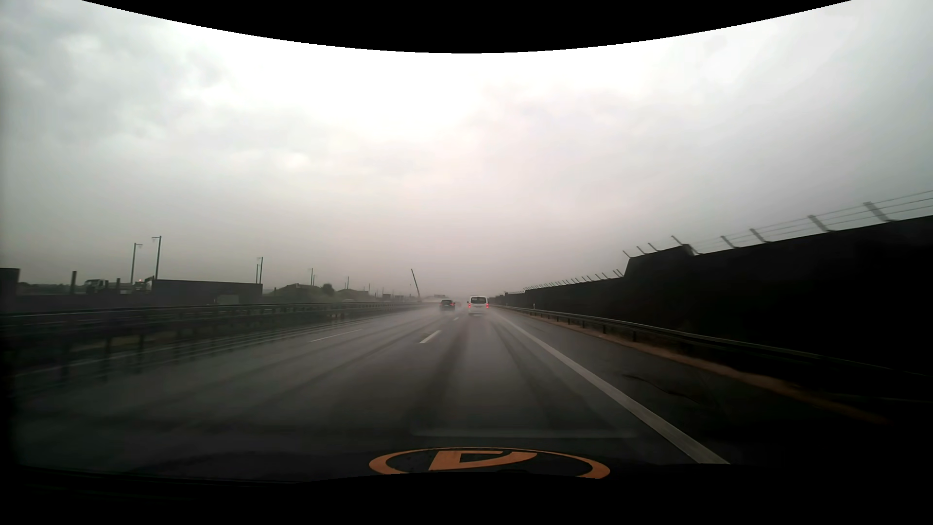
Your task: Follow the waypoints while adhering to traffic rules and regulations
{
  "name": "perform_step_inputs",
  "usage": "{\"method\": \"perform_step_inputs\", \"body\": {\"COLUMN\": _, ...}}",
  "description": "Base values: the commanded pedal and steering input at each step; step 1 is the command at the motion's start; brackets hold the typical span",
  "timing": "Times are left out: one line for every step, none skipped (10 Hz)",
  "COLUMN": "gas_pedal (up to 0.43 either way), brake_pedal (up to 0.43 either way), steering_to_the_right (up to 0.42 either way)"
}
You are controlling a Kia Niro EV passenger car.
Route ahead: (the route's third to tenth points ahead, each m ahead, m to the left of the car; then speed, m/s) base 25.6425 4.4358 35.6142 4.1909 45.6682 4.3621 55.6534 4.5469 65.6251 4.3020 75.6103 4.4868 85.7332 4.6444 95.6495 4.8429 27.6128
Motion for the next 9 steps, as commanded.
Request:
{"method": "perform_step_inputs", "body": {"gas_pedal": 0.110, "brake_pedal": 0.000, "steering_to_the_right": -0.001}}
{"method": "perform_step_inputs", "body": {"gas_pedal": 0.079, "brake_pedal": 0.000, "steering_to_the_right": -0.001}}
{"method": "perform_step_inputs", "body": {"gas_pedal": 0.047, "brake_pedal": 0.000, "steering_to_the_right": -0.001}}
{"method": "perform_step_inputs", "body": {"gas_pedal": 0.028, "brake_pedal": 0.000, "steering_to_the_right": -0.001}}
{"method": "perform_step_inputs", "body": {"gas_pedal": 0.028, "brake_pedal": 0.000, "steering_to_the_right": 0.000}}
{"method": "perform_step_inputs", "body": {"gas_pedal": 0.028, "brake_pedal": 0.000, "steering_to_the_right": -0.001}}
{"method": "perform_step_inputs", "body": {"gas_pedal": 0.028, "brake_pedal": 0.000, "steering_to_the_right": -0.001}}
{"method": "perform_step_inputs", "body": {"gas_pedal": 0.028, "brake_pedal": 0.000, "steering_to_the_right": -0.001}}
{"method": "perform_step_inputs", "body": {"gas_pedal": 0.028, "brake_pedal": 0.000, "steering_to_the_right": -0.001}}
